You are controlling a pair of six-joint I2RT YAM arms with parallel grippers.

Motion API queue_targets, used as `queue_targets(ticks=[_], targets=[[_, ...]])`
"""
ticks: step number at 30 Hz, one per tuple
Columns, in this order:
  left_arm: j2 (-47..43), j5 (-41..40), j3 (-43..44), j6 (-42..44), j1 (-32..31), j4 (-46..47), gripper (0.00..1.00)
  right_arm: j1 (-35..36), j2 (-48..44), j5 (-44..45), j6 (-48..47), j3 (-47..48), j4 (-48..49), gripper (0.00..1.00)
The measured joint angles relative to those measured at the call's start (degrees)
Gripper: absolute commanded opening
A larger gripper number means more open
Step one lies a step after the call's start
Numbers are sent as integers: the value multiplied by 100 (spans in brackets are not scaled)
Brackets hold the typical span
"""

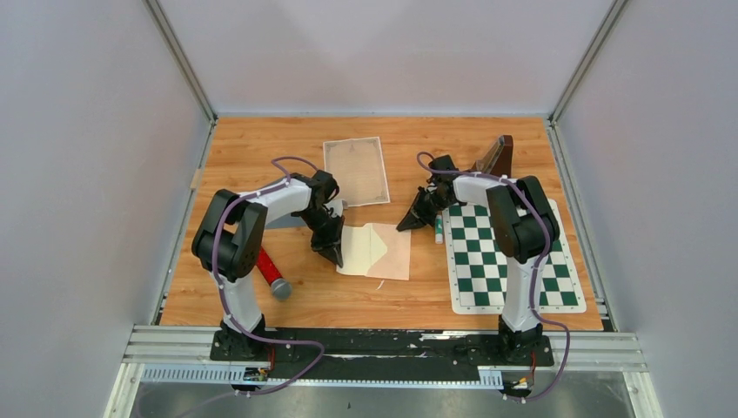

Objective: Place the letter into the envelope and seal it
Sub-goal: Place the letter in the envelope.

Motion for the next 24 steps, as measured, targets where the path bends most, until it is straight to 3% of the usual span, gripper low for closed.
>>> queue_targets(ticks=[4, 10, 15, 17, 24], targets=[[-7, 66, -4, 4, 0, 20, 0, -11, -7, -37, -50, -4, -2, 1], [-7, 131, -4, 13, 0, 31, 0, 11, -26, -55, -723, 181, -72, 18], [-2, 131, -2, 20, 0, 26, 0, 31, -210, -155, -1189, 262, -66, 9], [13, 136, 11, 20, -2, 17, 0, 63, -302, -210, -1333, 264, -66, 10], [61, 153, 20, 24, 0, 13, 2, 103, -468, -223, -1661, 155, -177, 45]])
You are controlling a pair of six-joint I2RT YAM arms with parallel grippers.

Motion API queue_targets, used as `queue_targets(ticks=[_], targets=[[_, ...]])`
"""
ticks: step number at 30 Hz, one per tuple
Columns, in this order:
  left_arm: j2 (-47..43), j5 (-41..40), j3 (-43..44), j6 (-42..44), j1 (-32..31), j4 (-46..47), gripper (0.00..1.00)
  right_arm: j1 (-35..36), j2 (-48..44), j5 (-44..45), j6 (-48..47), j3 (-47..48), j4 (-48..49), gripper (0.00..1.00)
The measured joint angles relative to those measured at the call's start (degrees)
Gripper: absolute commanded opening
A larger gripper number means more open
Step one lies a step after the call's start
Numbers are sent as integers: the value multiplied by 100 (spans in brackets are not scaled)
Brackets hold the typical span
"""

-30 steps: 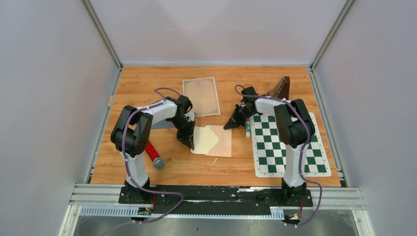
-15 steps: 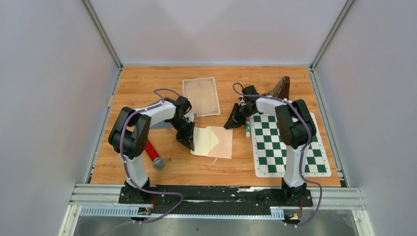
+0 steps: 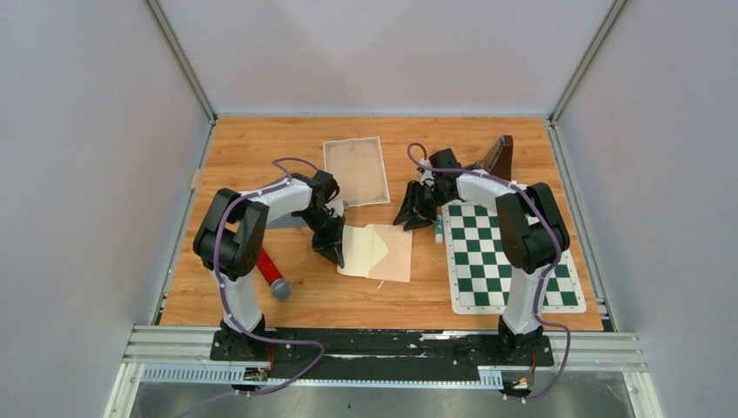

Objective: Place the letter into the envelope and seal it
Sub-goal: Place the letter in the envelope.

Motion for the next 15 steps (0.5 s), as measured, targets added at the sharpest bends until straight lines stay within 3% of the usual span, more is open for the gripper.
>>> queue_targets(ticks=[5, 15], targets=[[0, 4, 59, 15, 0, -13, 0, -114, -553, 33, -212, -590, -256, 60], [7, 22, 92, 37, -2, -20, 0, -304, -219, -140, -227, -643, -297, 60]])
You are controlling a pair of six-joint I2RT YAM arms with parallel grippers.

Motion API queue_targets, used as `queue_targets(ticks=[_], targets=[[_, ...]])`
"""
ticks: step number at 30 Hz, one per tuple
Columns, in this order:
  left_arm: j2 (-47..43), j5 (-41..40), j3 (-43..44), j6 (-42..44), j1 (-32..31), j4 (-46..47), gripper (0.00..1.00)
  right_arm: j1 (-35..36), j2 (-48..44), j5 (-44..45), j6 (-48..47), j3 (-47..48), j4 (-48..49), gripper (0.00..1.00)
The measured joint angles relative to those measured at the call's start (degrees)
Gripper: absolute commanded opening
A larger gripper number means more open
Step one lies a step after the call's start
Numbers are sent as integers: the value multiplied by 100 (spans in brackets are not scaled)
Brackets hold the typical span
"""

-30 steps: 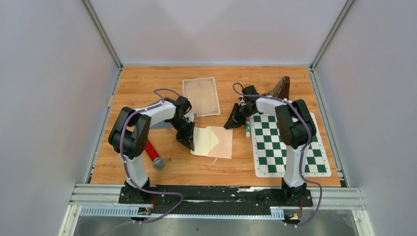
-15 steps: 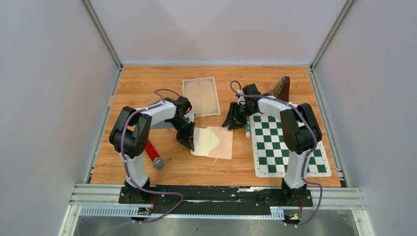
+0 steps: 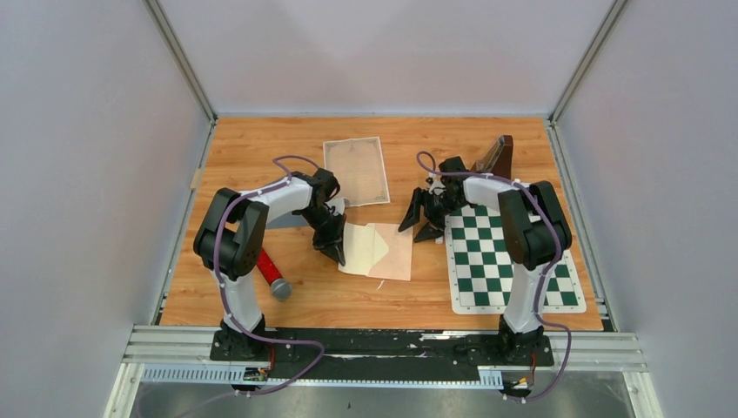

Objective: Place the letter into the envelope and seal it
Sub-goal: Place the letter in the envelope.

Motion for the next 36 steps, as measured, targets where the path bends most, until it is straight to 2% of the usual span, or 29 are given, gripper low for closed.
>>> queue_targets(ticks=[4, 8, 12, 14, 15, 18, 20, 22, 30, 36], targets=[[35, 68, 15, 39, 2, 4, 0, 0, 442, -514, 11, 343, 4, 53], [50, 109, 15, 68, 2, 4, 0, 0, 682, -848, -26, 422, 107, 35], [57, 111, 15, 68, 24, 4, 0, 0, 776, -940, -33, 387, 197, 30], [57, 111, 15, 68, 59, 4, 9, 0, 776, -938, -39, 350, 236, 25], [57, 114, 15, 70, 72, 7, 17, -4, 776, -944, -44, 326, 256, 23], [57, 127, 15, 92, 127, 7, 27, -17, 776, -964, -74, 249, 295, 22], [57, 131, 4, 92, 160, 15, 38, -52, 752, -962, -114, 227, 291, 24], [57, 136, -15, 107, 175, 31, 41, -83, 695, -883, -238, 227, 208, 27], [-105, 232, -39, 227, 299, 284, 38, -153, 96, -640, -833, 348, -234, 29], [-127, 205, 160, 334, 426, 358, 35, -140, 129, -809, -879, 590, -221, 29]])
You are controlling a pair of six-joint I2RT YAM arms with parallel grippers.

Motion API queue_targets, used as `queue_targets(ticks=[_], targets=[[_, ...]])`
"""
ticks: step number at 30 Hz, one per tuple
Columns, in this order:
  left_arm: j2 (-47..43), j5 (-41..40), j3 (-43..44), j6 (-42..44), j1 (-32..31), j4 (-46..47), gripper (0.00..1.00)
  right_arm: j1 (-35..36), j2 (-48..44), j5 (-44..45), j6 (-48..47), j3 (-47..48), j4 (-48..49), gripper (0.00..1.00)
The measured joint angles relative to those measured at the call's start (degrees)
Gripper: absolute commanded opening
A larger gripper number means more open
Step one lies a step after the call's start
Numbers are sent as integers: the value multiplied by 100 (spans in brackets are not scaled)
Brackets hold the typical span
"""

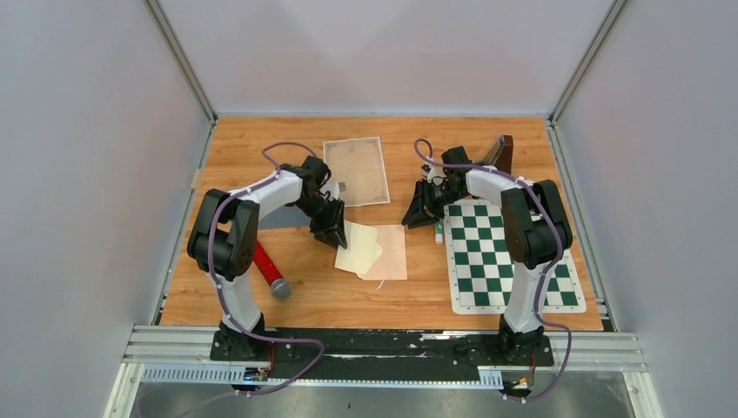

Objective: Place the letter into the envelope and seal it
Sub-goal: Place the letter in the envelope.

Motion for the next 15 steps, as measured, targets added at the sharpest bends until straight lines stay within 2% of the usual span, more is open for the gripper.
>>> queue_targets(ticks=[15], targets=[[627, -186, 933, 181, 208, 85, 32, 313, 846, -372, 46, 81, 59, 25]])
